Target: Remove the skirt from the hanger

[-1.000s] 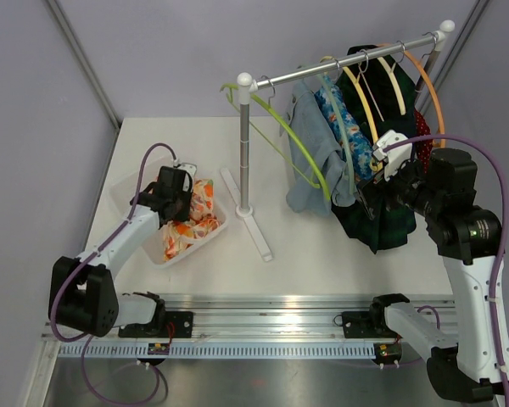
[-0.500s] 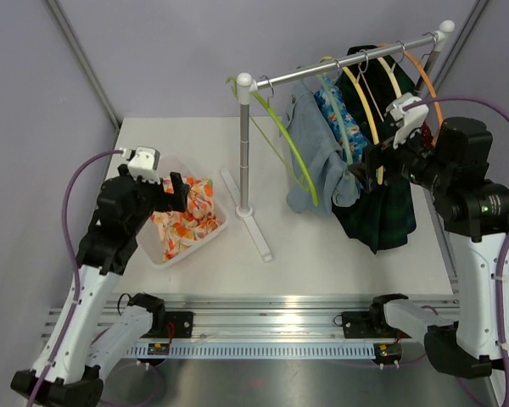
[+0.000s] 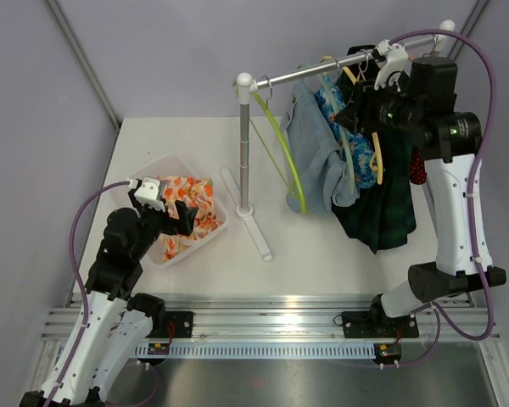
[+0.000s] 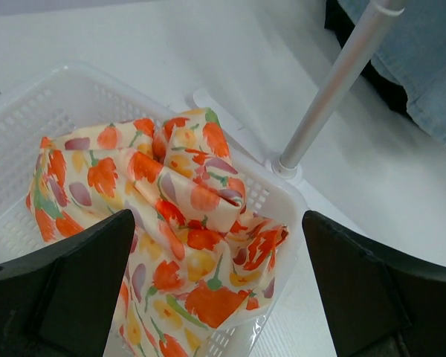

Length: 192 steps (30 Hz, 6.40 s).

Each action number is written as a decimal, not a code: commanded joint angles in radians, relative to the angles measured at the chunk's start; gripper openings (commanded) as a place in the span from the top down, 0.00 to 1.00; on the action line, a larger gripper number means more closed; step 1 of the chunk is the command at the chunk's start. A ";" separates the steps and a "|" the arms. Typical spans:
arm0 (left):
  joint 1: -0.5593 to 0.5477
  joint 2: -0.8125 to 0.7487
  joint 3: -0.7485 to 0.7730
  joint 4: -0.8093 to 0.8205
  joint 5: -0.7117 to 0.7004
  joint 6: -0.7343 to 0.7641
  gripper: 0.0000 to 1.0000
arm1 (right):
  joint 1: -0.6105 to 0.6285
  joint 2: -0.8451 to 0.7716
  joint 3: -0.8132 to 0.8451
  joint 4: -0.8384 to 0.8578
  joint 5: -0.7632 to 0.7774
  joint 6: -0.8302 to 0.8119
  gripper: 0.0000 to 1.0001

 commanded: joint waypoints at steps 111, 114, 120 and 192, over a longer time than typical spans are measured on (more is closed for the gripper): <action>-1.248 0.923 -0.009 1.556 -0.726 0.165 1.00 | 0.086 -0.575 -0.888 0.335 0.052 -0.018 1.00; -1.274 0.730 0.020 1.294 -0.625 0.155 1.00 | 0.086 -0.575 -0.957 0.364 0.156 -0.062 1.00; -1.276 0.435 0.169 0.715 -0.628 0.165 1.00 | 0.084 -0.580 -1.045 0.436 0.242 -0.097 1.00; -0.911 0.046 -0.018 0.181 -0.367 0.069 0.01 | 0.233 -0.002 -0.071 0.160 0.218 -0.102 1.00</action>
